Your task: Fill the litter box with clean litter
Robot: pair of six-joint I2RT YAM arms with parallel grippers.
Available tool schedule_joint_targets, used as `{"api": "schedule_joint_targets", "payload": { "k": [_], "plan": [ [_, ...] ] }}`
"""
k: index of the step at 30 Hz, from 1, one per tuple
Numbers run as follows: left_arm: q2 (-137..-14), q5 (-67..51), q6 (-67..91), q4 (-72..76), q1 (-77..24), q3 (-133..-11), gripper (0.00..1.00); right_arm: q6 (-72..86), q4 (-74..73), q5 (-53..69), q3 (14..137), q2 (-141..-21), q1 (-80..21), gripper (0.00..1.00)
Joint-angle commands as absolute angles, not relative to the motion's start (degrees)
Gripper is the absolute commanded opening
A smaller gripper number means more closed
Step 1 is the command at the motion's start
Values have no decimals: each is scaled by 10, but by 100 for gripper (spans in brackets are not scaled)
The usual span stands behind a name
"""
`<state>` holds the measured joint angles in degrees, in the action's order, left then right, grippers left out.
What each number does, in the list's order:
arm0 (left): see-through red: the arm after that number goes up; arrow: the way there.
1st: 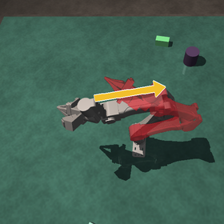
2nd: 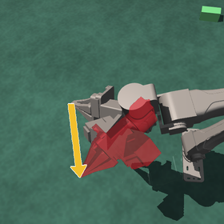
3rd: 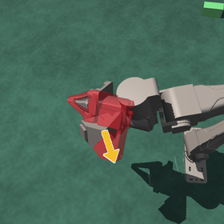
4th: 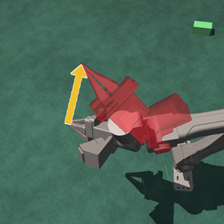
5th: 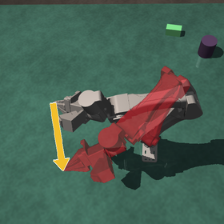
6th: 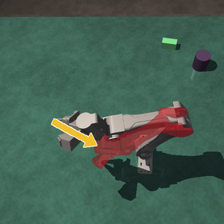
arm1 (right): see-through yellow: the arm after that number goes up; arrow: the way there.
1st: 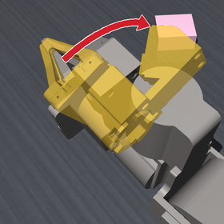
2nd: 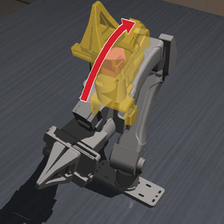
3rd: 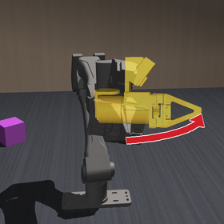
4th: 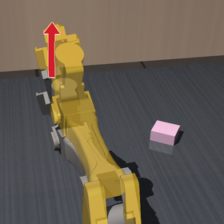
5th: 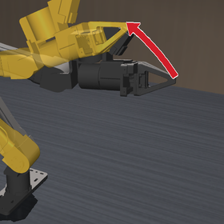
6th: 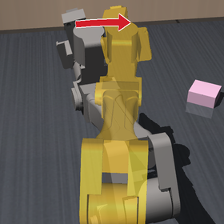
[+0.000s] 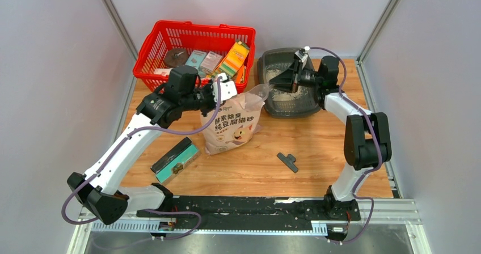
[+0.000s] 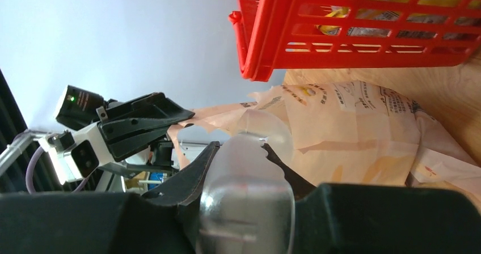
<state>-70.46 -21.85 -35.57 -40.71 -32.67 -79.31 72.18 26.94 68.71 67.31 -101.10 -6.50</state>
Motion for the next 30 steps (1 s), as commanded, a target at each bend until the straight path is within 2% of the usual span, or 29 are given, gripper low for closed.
{"api": "schedule_joint_targets", "payload": {
  "k": [1,11,18,20,21,22,24,30],
  "plan": [
    [-676,-207,-403,-355,-329,-831,0,774,378,726,679,-1010,-55,0],
    [-661,-191,-414,-343,-329,-816,0,748,370,744,655,-1022,-28,0],
    [-664,-192,-406,-336,-329,-816,0,693,310,725,683,-1018,-20,0],
    [-662,-193,-403,-335,-328,-816,0,640,225,714,697,-1005,-22,0],
    [-661,-195,-399,-335,-329,-816,0,546,172,694,709,-998,-25,0],
    [-660,-197,-398,-335,-329,-816,0,502,51,684,745,-993,-28,0],
    [-659,-201,-396,-336,-329,-816,0,457,4,677,763,-993,-38,0],
    [-653,-202,-388,-326,-329,-806,0,601,150,685,709,-997,-38,0]
  ]
}}
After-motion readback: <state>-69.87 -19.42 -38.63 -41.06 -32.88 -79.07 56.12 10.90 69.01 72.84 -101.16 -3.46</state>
